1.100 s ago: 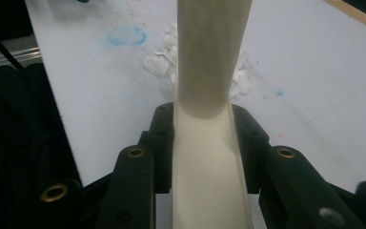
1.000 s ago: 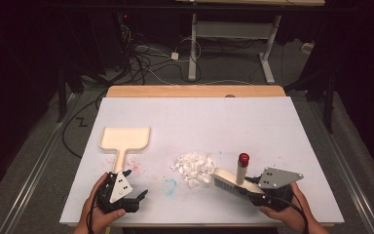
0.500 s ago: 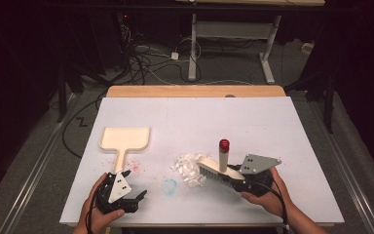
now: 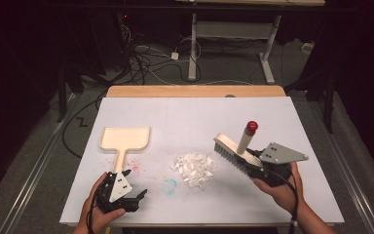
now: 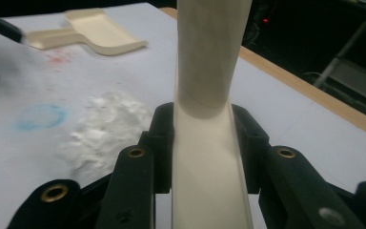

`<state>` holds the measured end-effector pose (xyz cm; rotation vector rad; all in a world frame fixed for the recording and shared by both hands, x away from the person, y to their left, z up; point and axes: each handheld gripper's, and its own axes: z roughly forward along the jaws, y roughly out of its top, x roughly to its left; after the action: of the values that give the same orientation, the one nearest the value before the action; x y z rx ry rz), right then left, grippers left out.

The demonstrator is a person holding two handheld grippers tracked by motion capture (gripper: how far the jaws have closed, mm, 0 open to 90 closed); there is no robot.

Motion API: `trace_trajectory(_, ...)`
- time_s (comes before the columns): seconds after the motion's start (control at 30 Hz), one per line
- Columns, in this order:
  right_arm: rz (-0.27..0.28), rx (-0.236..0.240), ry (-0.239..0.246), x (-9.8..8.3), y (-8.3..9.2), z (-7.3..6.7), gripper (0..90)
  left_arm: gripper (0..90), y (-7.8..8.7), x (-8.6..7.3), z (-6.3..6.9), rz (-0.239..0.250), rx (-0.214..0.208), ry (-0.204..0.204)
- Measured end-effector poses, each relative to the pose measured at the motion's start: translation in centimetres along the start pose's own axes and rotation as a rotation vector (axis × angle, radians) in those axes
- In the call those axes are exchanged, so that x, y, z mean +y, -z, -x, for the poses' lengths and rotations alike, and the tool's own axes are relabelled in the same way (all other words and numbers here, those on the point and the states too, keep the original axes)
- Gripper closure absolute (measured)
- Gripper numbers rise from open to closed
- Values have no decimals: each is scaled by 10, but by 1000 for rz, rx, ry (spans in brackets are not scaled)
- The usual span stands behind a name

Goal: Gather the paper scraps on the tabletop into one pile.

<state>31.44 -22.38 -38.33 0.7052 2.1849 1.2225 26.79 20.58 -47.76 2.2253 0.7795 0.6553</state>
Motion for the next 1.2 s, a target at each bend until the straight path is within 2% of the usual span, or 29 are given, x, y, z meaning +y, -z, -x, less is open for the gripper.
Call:
trace_trajectory(0.13, -23, -81, 35, -1, -38, -1, 677, 172, 0, 0, 0, 0, -3, -2)
trace_trajectory(0.27, -68, -122, 74, -5, -77, -5, 677, 172, -1, -2, -1, 0, -4, 5)
trace_trajectory(0.3, -78, -126, 83, -7, -85, -6, 677, 172, 0, -2, -1, 0, -4, 5)
trace_trajectory(0.37, -96, -97, 64, -9, -96, -8, 678, 172, 1, -2, -1, -1, -5, 3)
trace_trajectory(0.4, -85, -76, 55, -9, -99, -11, 678, 172, 1, -3, -1, 0, -6, 4)
trace_trajectory(0.43, -88, -62, 64, -8, -101, -14, 677, 172, 0, -3, -1, 0, -7, 6)
trace_trajectory(0.47, -92, -59, 87, -8, -101, -19, 677, 172, 0, -3, -1, -4, -6, 4)
trace_trajectory(0.5, -90, -37, 96, -8, -102, -23, 677, 172, 1, -3, -1, -5, -5, 3)
trace_trajectory(0.53, -82, 6, 97, -8, -101, -25, 676, 172, 1, -3, -1, -2, -6, 3)
trace_trajectory(0.57, -83, 24, 104, -8, -100, -29, 675, 172, 1, -3, -1, 0, -6, 3)
trace_trajectory(0.63, -91, 39, 128, -7, -98, -35, 674, 172, 1, -3, 0, 1, -4, 2)
trace_trajectory(0.77, -85, 88, 145, -5, -88, -46, 676, 167, 2, -2, -1, 4, -2, -1)
trace_trajectory(0.87, -79, 95, 164, -3, -84, -51, 677, 167, 2, -2, 0, 7, -1, 1)
trace_trajectory(0.93, -70, 65, 173, -2, -82, -51, 677, 167, 3, -2, 0, 8, -1, 1)
trace_trajectory(1.0, -56, 64, 146, 1, -80, -46, 677, 167, 3, -2, -1, 10, 2, 3)
trace_trajectory(1.07, -35, 41, 132, 5, -74, -40, 677, 167, 3, -2, -2, 16, 8, -4)
trace_trajectory(1.2, 7, 35, 105, 12, -57, -28, 677, 167, 2, -2, -1, 7, 2, 5)
